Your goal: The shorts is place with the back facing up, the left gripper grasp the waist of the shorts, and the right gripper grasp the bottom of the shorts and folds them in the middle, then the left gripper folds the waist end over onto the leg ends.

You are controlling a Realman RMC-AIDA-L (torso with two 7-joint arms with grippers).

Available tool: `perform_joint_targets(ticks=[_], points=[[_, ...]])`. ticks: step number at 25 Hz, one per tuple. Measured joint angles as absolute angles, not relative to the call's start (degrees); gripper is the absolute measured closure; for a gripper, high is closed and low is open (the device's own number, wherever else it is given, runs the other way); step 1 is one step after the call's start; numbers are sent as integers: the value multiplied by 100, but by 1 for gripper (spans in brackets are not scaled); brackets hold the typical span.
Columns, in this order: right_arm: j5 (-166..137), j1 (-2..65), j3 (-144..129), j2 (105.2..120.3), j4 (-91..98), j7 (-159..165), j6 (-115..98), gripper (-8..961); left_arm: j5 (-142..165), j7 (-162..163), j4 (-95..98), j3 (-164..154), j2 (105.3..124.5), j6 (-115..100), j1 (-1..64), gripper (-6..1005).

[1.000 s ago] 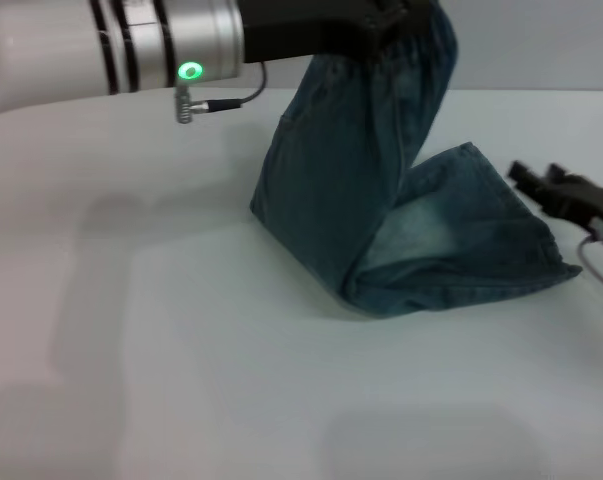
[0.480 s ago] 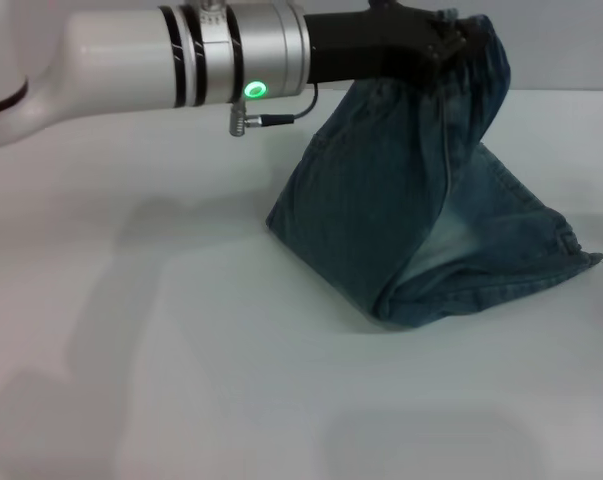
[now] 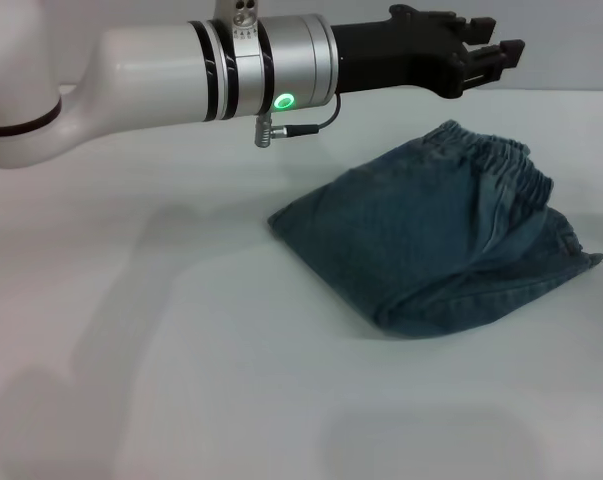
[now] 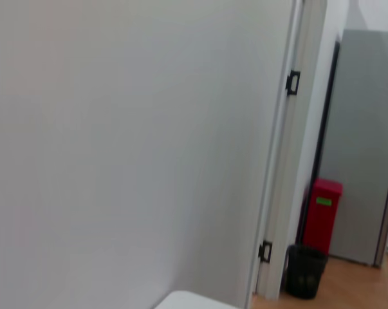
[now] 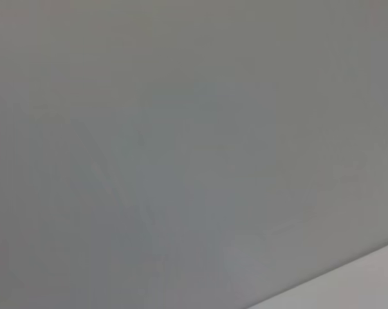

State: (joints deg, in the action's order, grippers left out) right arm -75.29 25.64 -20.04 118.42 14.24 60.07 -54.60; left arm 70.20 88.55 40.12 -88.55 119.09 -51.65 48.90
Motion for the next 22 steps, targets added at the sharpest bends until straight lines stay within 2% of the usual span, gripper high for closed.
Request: perform_joint_targets(ticks=[6, 9, 13, 16, 22], points=[[-7524, 2542, -2040, 11853, 1423, 6005, -5524, 330, 6782, 8744, 4106, -8859, 11887, -5197, 4693, 552], [-7586, 2552, -2140, 11853, 1418, 5997, -5823, 330, 6533, 8489, 4290, -8862, 11868, -5205, 4342, 480], [-7610, 2558, -2592, 11859, 1417, 5926, -6539, 330, 5908, 7943, 4382, -8837, 11861, -5197, 3881, 339], [-7662, 2564, -3243, 11858, 1453, 5899, -7192, 331, 5584, 7800, 4386, -8819, 11844, -5208, 3655, 166], [-8511, 2568, -4306, 11841, 1736, 5908, -8171, 331, 5498, 7795, 4452, -8805, 11823, -5224, 3415, 165]])
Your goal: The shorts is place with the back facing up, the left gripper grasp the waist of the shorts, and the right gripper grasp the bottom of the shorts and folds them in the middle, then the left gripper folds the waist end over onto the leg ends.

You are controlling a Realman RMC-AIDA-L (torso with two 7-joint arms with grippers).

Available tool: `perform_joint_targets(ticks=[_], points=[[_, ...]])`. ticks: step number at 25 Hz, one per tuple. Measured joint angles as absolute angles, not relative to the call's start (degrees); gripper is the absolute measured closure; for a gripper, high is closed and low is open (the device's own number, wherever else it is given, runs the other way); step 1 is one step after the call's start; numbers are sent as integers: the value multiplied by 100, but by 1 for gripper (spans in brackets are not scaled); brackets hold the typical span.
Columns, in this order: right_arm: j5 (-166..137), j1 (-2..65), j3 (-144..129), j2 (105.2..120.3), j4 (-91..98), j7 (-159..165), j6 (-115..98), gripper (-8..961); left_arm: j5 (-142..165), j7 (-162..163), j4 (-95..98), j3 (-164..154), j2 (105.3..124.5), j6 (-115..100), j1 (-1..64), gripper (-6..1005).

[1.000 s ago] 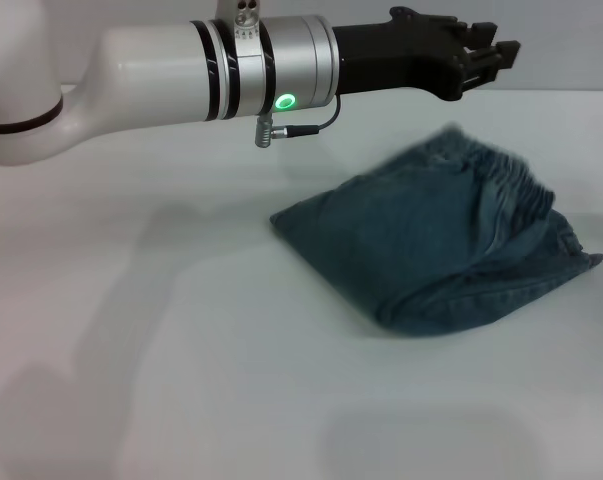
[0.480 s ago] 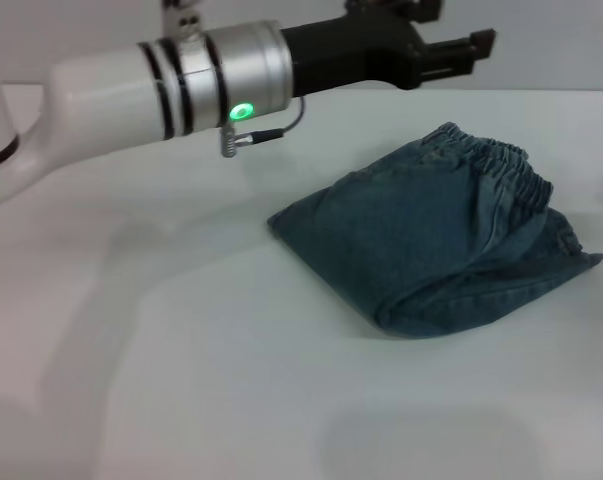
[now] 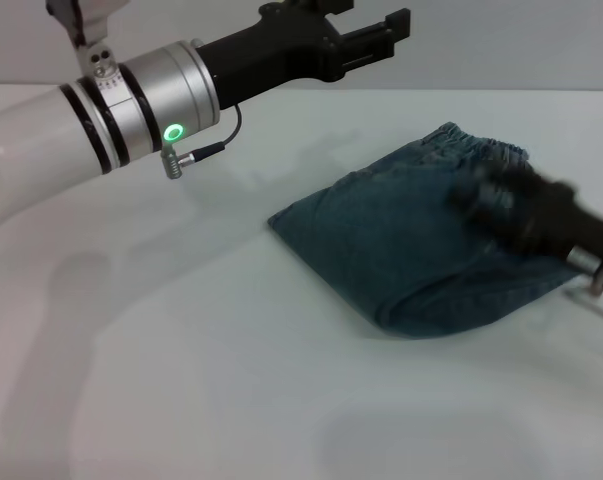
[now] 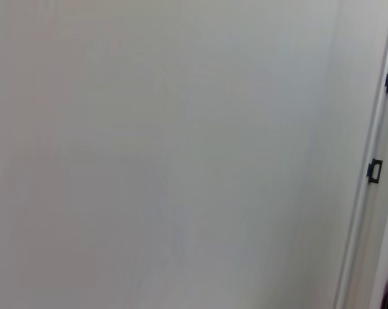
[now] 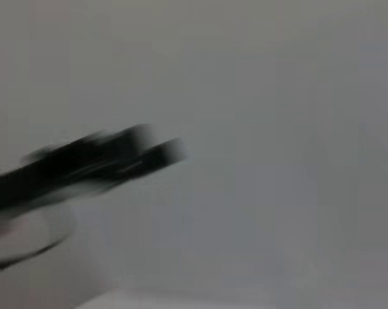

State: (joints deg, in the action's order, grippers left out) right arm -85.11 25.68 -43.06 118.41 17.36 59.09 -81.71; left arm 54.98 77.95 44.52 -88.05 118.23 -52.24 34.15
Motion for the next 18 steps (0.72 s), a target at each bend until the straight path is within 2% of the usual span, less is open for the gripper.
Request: perform_joint_targets(ticks=[4, 12, 18], points=[[-9277, 2456, -4519, 11829, 2044, 5958, -9024, 330, 5495, 7795, 4459, -8806, 11819, -5226, 3386, 165], [-10546, 2204, -4488, 11680, 2439, 6636, -9753, 331, 5492, 7801, 4447, -8807, 11820, -5178, 3387, 166], [-10670, 2235, -4548, 11764, 2422, 6663, -9174, 330, 5492, 7813, 4410, -8807, 11826, -5168, 3432, 165]])
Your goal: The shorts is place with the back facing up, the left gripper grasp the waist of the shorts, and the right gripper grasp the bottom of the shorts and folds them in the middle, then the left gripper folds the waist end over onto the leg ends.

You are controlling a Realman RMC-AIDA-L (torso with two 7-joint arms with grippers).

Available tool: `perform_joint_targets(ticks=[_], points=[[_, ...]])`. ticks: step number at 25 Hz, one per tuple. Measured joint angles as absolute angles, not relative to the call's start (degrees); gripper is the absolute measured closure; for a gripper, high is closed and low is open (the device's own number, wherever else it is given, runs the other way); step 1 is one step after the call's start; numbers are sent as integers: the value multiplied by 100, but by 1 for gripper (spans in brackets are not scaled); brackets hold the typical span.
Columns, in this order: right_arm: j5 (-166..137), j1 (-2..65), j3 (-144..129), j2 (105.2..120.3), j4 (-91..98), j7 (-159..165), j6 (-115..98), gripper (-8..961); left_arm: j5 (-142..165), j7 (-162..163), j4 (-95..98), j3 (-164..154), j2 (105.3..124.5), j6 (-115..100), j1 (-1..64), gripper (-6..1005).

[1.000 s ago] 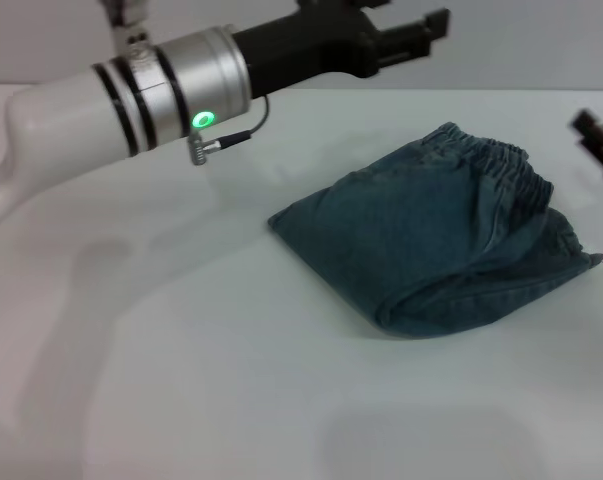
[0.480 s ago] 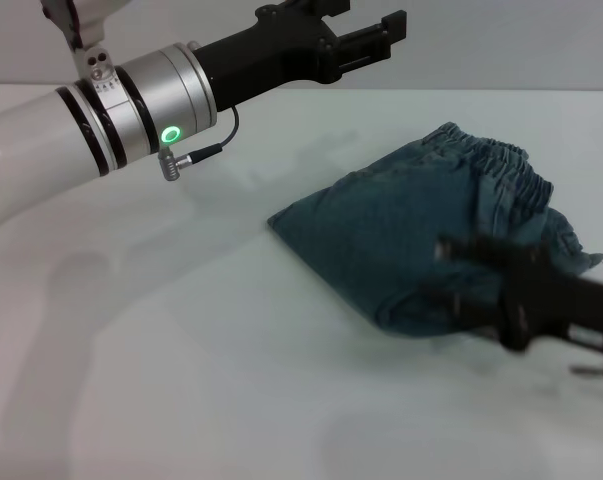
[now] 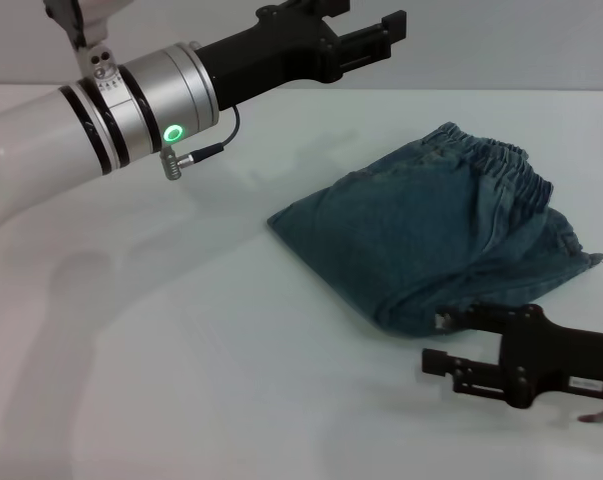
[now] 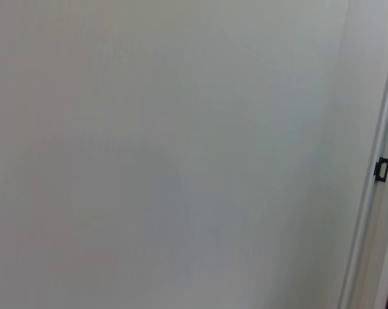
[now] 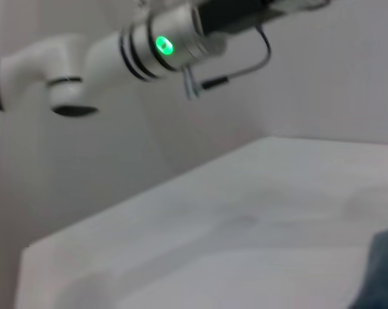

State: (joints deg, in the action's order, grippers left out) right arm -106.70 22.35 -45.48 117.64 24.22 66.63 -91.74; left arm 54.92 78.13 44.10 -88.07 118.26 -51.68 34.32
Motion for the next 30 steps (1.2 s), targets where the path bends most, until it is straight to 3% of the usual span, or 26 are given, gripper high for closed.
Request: perform_joint_targets(ticks=[4, 30], points=[[-10765, 2380, -4559, 11837, 2342, 6662, -8754, 333, 5492, 7855, 4408, -8807, 11829, -5168, 3409, 166], [-10714, 4002, -4643, 11925, 1402, 6612, -7103, 335, 5404, 7875, 4418, -8657, 11829, -5125, 3331, 166]])
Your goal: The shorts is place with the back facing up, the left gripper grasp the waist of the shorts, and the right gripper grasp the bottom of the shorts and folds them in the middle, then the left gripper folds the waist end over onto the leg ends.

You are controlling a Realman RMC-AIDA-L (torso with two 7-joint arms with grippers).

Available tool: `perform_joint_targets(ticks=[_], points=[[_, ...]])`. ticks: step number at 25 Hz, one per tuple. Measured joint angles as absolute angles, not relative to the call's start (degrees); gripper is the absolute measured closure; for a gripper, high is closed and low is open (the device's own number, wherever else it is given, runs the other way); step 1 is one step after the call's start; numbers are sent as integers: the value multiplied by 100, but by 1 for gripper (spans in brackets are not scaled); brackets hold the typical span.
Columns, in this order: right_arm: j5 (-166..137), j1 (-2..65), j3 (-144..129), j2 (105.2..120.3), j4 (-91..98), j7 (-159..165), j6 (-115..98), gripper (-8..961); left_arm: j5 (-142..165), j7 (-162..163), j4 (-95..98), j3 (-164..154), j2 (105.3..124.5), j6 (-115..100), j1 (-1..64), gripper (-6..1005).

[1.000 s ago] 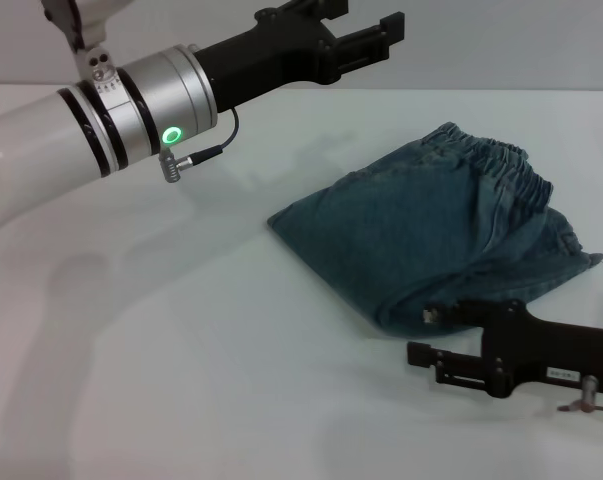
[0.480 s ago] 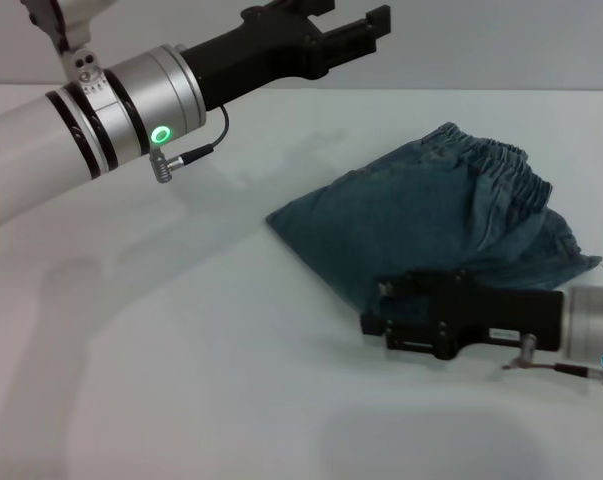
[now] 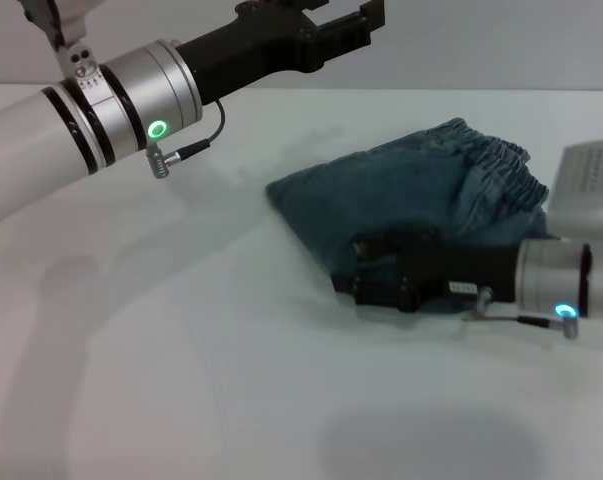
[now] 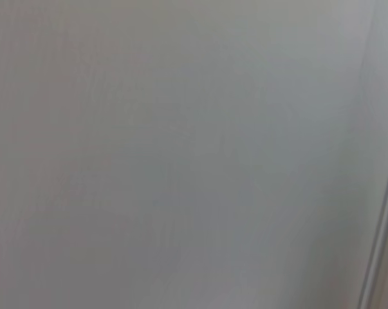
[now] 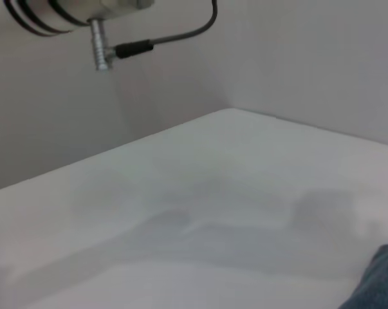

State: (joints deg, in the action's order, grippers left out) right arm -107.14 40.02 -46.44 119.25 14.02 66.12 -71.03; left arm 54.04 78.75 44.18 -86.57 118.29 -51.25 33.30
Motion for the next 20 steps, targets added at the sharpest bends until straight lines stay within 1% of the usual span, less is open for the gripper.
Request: perform_joint_targets(ticks=[5, 9, 12, 15, 20], points=[[-10708, 4308, -4690, 11926, 1315, 6609, -6966, 335, 5404, 7852, 4407, -8657, 11829, -5014, 3355, 165], [-10705, 4278, -4701, 11916, 1347, 6609, -7311, 335, 5406, 7833, 4406, -8602, 11827, -4969, 3327, 165], [-10704, 4041, -4696, 11887, 1572, 6609, -7861, 335, 5406, 7827, 4403, -8428, 11828, -4967, 3244, 165], [-10577, 3652, -4636, 11883, 2004, 6605, -8502, 335, 5403, 7771, 4403, -8211, 11836, -4985, 3132, 165], [-9103, 2922, -4615, 11878, 2407, 6121, -9030, 335, 4682, 7152, 4393, -7993, 11851, -5018, 2815, 165]])
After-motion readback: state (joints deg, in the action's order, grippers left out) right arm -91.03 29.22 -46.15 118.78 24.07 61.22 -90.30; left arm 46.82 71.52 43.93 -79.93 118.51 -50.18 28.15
